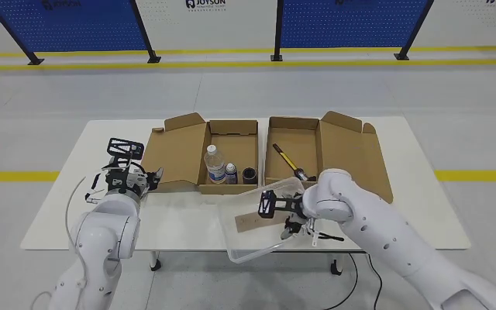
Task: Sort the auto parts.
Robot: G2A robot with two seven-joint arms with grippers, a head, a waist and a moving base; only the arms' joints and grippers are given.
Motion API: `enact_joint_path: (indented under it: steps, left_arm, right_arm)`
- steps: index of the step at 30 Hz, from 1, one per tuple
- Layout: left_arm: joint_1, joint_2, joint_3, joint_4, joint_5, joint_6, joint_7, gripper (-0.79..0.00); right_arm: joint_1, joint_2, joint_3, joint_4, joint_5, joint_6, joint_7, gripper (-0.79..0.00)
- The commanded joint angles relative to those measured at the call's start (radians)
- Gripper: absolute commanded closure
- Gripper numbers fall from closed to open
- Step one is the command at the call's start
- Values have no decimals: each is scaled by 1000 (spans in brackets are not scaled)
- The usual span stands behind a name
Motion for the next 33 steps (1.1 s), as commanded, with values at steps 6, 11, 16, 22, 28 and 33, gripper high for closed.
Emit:
enact_joint_path:
  steps: [6, 11, 16, 22, 28, 33]
  left_arm:
    - [0, 0, 0, 0, 0, 0, 0, -785]
    - [0, 0, 0, 0, 0, 0, 0, -785]
    - [0, 0, 0, 0, 0, 0, 0, -785]
    - [0, 0, 0, 0, 0, 0, 0, -785]
    - [0, 0, 0, 0, 0, 0, 0, -785]
    - [0, 0, 0, 0, 0, 0, 0, -785]
  right_arm:
    - [-30, 11, 21, 5, 8, 29, 3, -785]
    - [-51, 22, 47, 10, 5, 49, -3, -785]
    - [-71, 31, 68, -9, 11, 83, 27, -785]
    - [-96, 45, 99, -43, 27, 157, 96, -785]
    - [-115, 57, 131, -78, 41, 213, 159, -785]
    - [-103, 57, 124, -101, 49, 170, 176, -785]
